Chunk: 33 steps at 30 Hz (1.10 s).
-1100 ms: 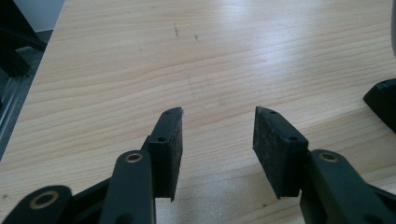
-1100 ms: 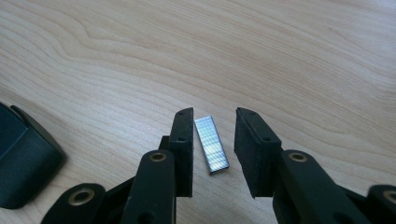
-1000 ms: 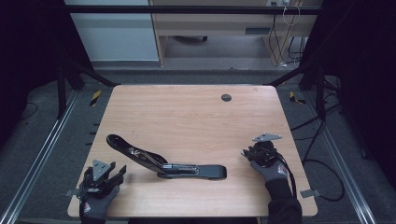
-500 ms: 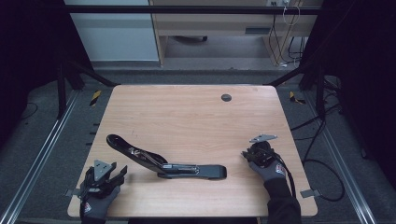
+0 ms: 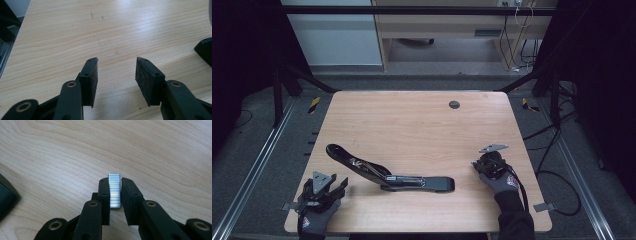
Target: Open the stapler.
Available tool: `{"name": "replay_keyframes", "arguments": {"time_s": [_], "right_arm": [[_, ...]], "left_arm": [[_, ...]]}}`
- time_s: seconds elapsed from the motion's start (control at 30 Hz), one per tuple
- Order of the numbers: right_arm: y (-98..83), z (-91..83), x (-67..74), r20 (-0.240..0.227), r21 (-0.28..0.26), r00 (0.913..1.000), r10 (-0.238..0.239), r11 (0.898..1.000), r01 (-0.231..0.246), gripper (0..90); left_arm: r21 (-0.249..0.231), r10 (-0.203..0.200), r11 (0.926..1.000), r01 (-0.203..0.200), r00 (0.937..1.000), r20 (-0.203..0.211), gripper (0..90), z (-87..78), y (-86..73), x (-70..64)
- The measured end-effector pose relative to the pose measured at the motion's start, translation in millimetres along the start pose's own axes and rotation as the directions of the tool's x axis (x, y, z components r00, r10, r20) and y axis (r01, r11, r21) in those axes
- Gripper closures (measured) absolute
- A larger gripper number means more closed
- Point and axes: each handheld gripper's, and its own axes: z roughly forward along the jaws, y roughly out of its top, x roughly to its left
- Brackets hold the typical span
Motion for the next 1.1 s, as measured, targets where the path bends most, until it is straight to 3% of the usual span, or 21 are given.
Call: {"name": "replay_keyframes", "arguments": {"time_s": [0.27, 0.4, 0.57, 0.8, 1.1], "right_arm": [[-1.0, -10.8, 1.1, -0.027, 0.005, 0.9996, 0.007, 1.0, -0.007, 78.4], [-8.0, -20.9, 6.0, -0.052, -0.013, 0.9984, -0.022, 1.0, 0.022, 78.3], [-27.1, -33.8, 14.0, -0.089, -0.011, 0.9942, -0.061, 0.998, 0.06, 78.3], [-43.1, -35.8, 16.1, -0.107, -0.004, 0.9924, -0.06, 0.998, 0.06, 78.3], [-38.5, -40.5, 16.7, -0.117, -0.007, 0.9911, -0.063, 0.998, 0.063, 74.0]], "left_arm": [[-0.005, -0.001, 1.0, 0.001, 1.0, -0.005, 52.2, -0.6, 0.1, 0.2], [-0.002, 0.003, 1.0, -0.003, 1.0, -0.004, 52.3, -0.7, 0.2, -0.2], [0.0, 0.005, 1.0, -0.005, 1.0, -0.004, 52.2, -0.4, 0.3, -1.0], [0.001, 0.006, 1.0, -0.006, 1.0, -0.004, 52.1, 0.0, 0.0, -1.4], [0.005, 0.008, 1.0, -0.008, 1.0, -0.002, 51.4, 0.4, -0.2, -1.2]]}}
